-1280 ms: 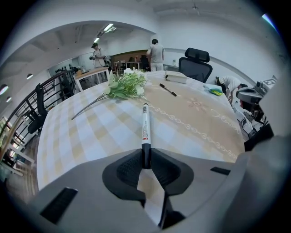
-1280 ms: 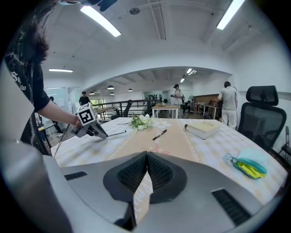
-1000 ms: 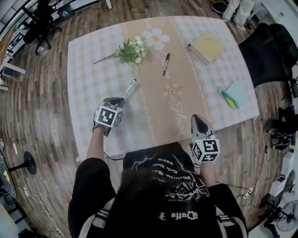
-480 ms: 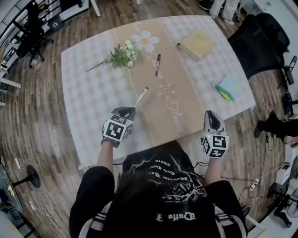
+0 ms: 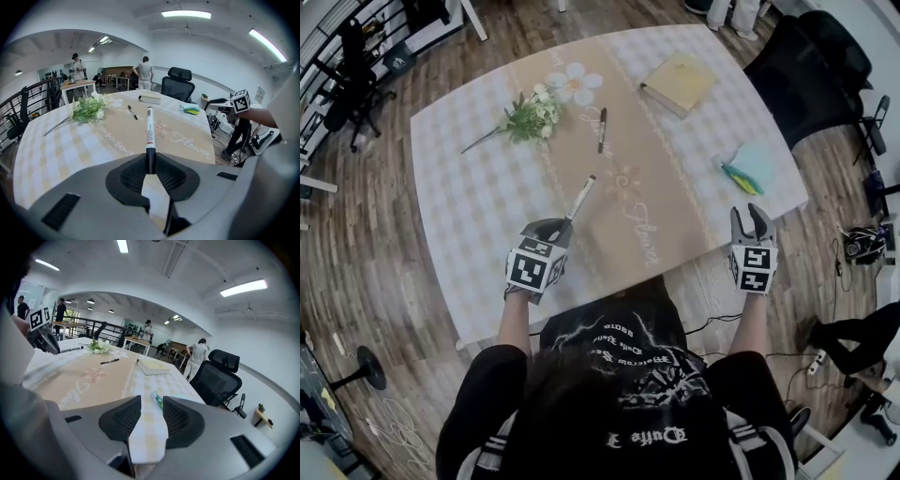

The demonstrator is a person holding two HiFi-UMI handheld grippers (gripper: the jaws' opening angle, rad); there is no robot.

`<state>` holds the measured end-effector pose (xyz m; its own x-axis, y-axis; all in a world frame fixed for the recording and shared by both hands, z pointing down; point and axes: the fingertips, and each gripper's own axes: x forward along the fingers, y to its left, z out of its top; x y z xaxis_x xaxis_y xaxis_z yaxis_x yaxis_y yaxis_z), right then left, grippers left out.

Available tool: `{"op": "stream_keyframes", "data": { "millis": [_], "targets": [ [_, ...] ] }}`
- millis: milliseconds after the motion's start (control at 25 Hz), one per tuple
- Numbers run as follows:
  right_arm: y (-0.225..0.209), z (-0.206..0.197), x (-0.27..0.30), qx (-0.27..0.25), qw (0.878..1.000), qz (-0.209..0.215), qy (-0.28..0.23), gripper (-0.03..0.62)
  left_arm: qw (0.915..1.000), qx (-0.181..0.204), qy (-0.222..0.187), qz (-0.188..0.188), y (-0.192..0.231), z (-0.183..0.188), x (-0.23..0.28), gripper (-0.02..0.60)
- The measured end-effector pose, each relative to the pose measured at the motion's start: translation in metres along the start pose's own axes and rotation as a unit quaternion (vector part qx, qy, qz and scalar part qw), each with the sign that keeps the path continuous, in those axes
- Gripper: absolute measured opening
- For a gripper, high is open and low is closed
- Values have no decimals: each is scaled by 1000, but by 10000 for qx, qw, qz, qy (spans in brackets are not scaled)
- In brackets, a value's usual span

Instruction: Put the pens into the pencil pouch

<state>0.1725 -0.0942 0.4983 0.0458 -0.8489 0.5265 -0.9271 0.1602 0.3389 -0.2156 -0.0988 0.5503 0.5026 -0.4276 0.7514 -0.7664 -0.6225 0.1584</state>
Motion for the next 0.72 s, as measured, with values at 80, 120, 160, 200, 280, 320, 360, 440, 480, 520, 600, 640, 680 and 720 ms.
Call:
{"op": "stream_keyframes", "data": {
  "millis": [80,120,160,200,280,320,360,440,480,520,600,640,680,720],
  "targets": [
    [-15,-4,11,-203,9997,14,119,156,9999,-77,-26,83,-2,5,2,77],
    [-23,-7,17,-325,9993,30,194,159,9998,-118,-34,125,-3,8,4,77],
    [-29,-9,23,-473,9985,55,272,161,9997,-159,-39,165,-6,10,7,77],
    [-36,-12,30,-640,9973,96,350,161,9996,-199,-41,203,-9,12,9,77],
    [-48,-18,44,-991,9935,223,514,161,9992,-267,-43,298,-14,18,15,77],
    [-54,-21,52,-1169,9909,297,605,161,9989,-301,-45,355,-16,21,18,77],
    [-59,-24,61,-1345,9877,370,699,161,9986,-341,-47,405,-18,24,20,77],
    [-69,-34,75,-1629,9813,494,892,161,9979,-434,-35,473,-24,29,26,77],
    [-75,-41,81,-1720,9786,546,991,161,9976,-479,-22,506,-26,30,28,77],
    [-80,-47,87,-1784,9760,602,1093,163,9971,-520,-11,547,-28,32,31,77],
    [-89,-62,99,-1891,9706,724,1300,169,9961,-601,-2,644,-31,36,35,77],
    [-92,-69,104,-1941,9680,770,1395,176,9956,-639,-1,690,-32,38,38,77],
    [-95,-75,109,-1975,9658,803,1473,176,9951,-671,3,727,-33,40,40,77],
    [-99,-80,114,-1990,9643,836,1533,176,9948,-692,13,751,-35,43,43,77]
  ]
}}
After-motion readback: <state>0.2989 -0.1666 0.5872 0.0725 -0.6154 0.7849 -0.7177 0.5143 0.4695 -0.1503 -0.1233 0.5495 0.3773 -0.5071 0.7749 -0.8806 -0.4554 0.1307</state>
